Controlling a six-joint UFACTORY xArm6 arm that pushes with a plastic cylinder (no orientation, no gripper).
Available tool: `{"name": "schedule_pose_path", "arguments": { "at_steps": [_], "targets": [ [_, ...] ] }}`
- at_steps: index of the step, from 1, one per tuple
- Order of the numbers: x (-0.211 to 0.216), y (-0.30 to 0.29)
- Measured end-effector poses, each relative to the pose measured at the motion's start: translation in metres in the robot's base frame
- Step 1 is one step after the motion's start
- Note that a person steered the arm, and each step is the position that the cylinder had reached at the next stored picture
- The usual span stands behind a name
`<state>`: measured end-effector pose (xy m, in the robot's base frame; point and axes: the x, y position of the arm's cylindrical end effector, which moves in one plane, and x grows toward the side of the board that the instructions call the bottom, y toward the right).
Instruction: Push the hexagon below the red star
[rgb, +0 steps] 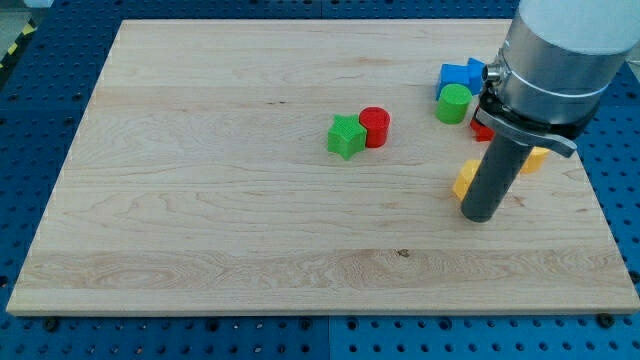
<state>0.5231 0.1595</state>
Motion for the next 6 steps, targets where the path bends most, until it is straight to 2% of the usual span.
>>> {"name": "schedule_pose_path", "arguments": {
  "at_steps": [1,2,4,6],
  "targets": [
    [-0.02,0.0],
    [-0.021,-0.005],
    [-0.038,-0.044],
    [-0.041,-0.019]
  ]
}}
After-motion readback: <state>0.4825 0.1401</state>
